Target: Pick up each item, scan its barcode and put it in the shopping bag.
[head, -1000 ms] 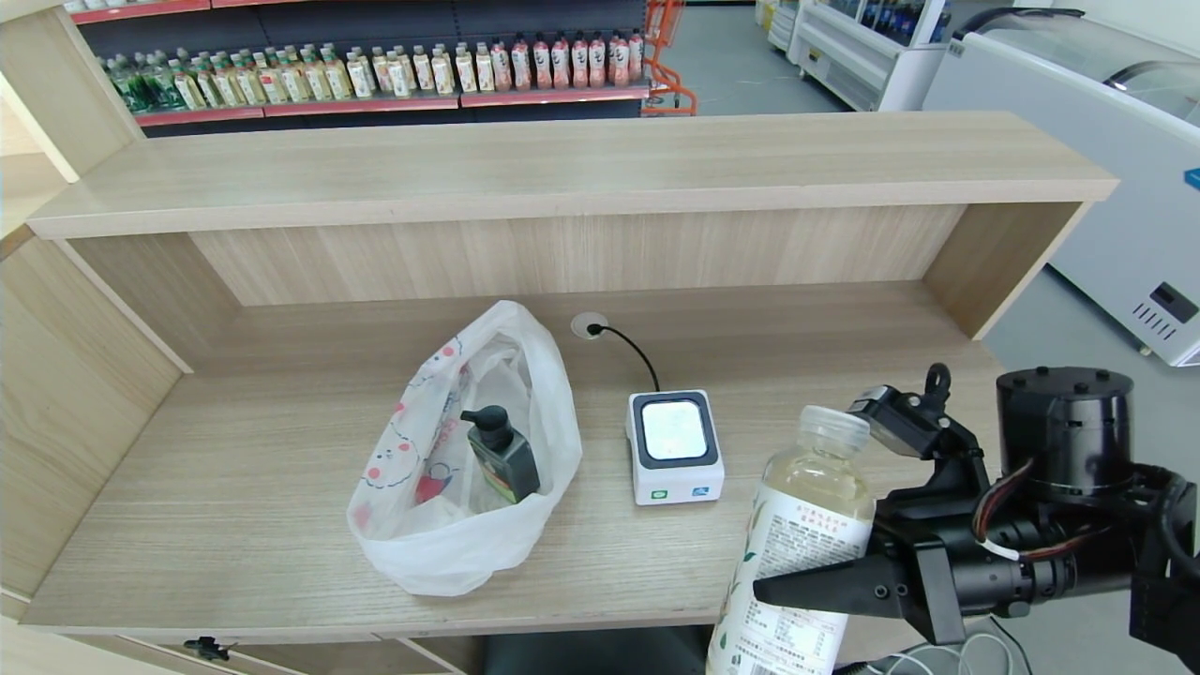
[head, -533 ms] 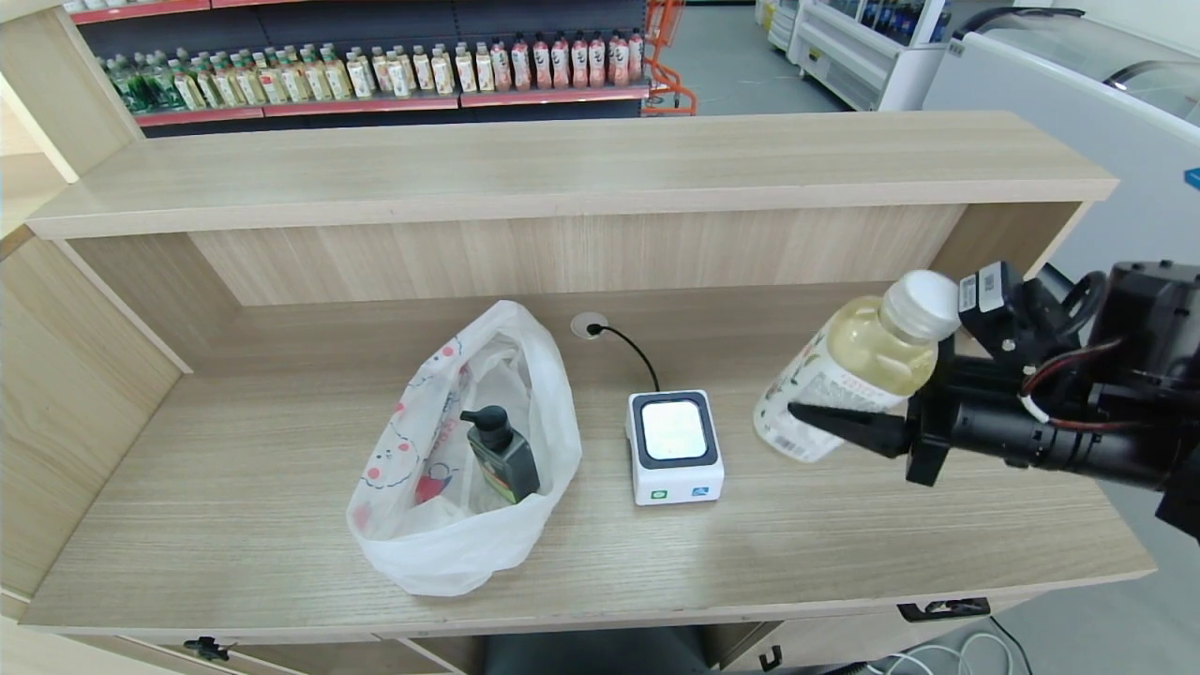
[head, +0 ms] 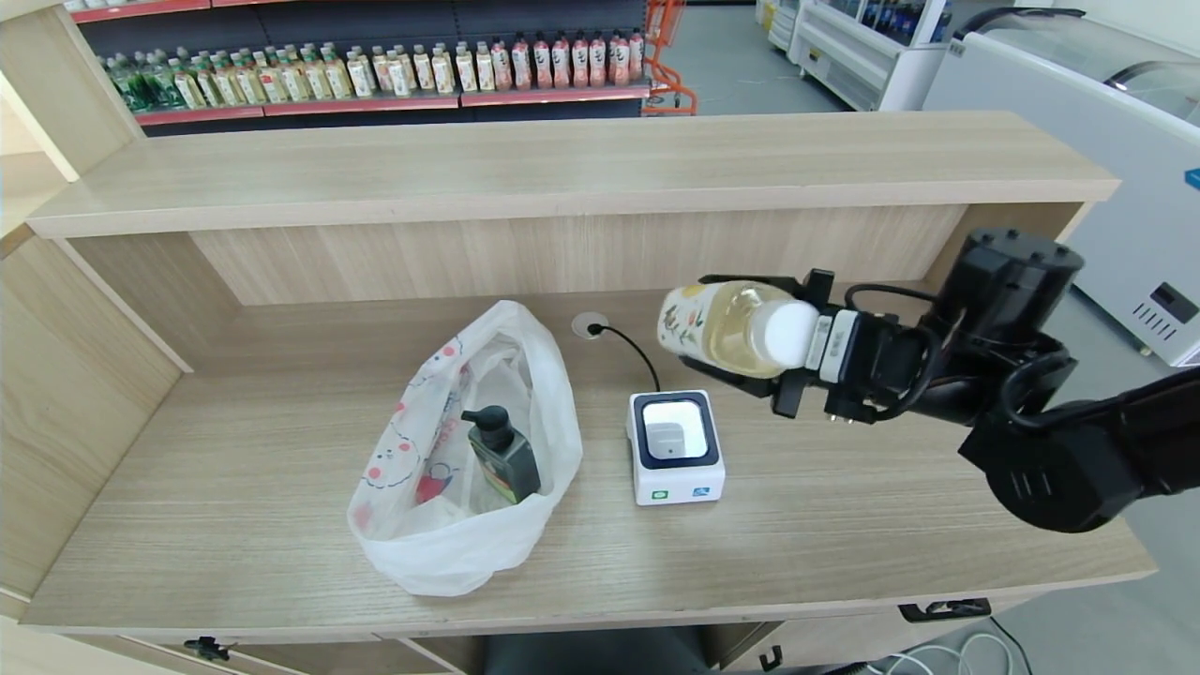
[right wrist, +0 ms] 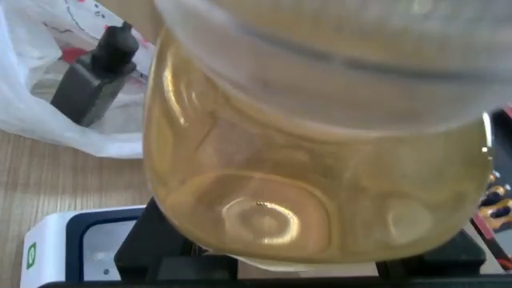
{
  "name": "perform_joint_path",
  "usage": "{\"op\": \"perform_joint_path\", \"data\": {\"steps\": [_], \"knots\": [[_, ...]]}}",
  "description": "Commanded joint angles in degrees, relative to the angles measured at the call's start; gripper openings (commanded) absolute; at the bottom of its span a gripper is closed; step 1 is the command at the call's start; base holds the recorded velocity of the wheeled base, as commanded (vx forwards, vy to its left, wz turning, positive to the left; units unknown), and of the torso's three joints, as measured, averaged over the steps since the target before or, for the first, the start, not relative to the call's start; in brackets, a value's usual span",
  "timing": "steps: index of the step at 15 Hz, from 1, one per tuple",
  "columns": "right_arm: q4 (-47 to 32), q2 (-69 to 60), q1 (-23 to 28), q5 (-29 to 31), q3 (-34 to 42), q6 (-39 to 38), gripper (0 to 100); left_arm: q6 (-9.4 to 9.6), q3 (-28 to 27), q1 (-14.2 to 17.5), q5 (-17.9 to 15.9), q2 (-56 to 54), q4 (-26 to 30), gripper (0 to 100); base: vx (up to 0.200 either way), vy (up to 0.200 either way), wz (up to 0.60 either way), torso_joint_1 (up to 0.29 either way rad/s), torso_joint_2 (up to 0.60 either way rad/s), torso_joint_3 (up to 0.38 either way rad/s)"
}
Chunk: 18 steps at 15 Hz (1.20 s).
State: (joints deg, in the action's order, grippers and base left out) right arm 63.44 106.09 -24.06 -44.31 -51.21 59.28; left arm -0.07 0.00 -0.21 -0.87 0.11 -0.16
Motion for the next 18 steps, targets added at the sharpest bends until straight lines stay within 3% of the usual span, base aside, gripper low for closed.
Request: {"op": "perform_joint_path", "data": {"steps": [1, 6, 18], "knots": [[0.02, 3.77, -0.98, -0.78, -0.12, 2.42, 0, -0.01, 0.00, 0.03, -0.01, -0.02, -0.02, 100, 0.000, 0.000, 0.00, 0.000, 0.00, 0.000], [0.11, 5.26, -1.42, -2.88, 1.82, 9.27, 0, -0.01, 0.00, 0.03, -0.01, -0.02, -0.02, 100, 0.000, 0.000, 0.00, 0.000, 0.00, 0.000], [-0.25, 11.42, -1.60, -2.62, -0.55, 16.57, 0, -0.01, 0.00, 0.03, 0.07, -0.02, -0.02, 100, 0.000, 0.000, 0.00, 0.000, 0.00, 0.000]]}}
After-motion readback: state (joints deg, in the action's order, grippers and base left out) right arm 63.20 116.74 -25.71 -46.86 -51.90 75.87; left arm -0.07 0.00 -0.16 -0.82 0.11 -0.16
